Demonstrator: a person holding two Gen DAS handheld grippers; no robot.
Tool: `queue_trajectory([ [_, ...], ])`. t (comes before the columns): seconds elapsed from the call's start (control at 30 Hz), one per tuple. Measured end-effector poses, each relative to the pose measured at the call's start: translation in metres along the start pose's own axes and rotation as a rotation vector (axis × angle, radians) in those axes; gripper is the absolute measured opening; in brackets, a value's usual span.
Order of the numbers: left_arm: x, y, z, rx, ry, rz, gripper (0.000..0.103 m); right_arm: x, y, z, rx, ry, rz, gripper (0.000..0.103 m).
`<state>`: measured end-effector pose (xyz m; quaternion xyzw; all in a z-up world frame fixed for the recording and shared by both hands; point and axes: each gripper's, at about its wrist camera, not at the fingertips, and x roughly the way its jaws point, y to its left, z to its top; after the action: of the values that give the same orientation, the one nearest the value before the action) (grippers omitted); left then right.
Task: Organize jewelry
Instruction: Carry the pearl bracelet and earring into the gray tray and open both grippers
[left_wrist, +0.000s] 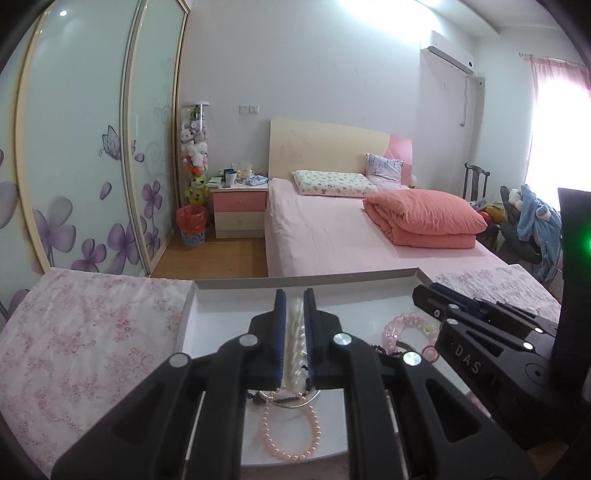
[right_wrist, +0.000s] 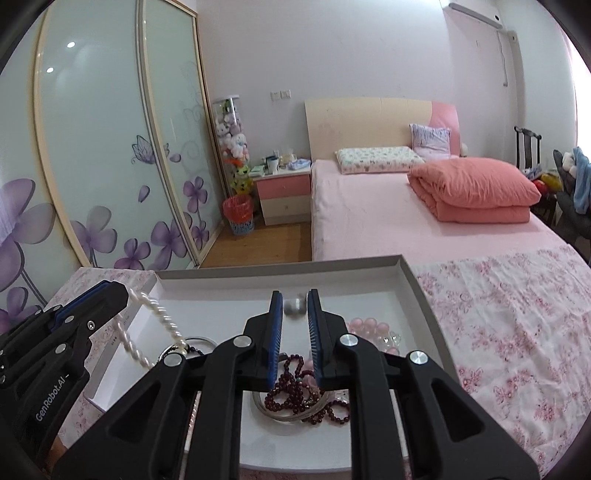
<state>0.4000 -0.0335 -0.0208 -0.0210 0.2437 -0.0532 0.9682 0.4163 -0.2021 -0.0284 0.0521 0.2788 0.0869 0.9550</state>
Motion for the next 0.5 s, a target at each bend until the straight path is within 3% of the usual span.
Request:
queue_trajectory([
  [0.07,0.000,-0.001,0.001,-0.002,0.003,-0.017,0.022,-0.004,-0.001,0.000,0.004,-0.021,-0.017,0.051],
  [0.13,-0.001,-0.003,0.003,-0.006,-0.002,-0.016,0.030,-0.003,-0.004,0.001,0.000,-0.028,-0.024,0.052],
  [0.5,-0.003,0.017,0.001,-0.048,0.016,0.028,0.032,-0.006,-0.020,0.004,0.036,-0.033,-0.050,0.052],
])
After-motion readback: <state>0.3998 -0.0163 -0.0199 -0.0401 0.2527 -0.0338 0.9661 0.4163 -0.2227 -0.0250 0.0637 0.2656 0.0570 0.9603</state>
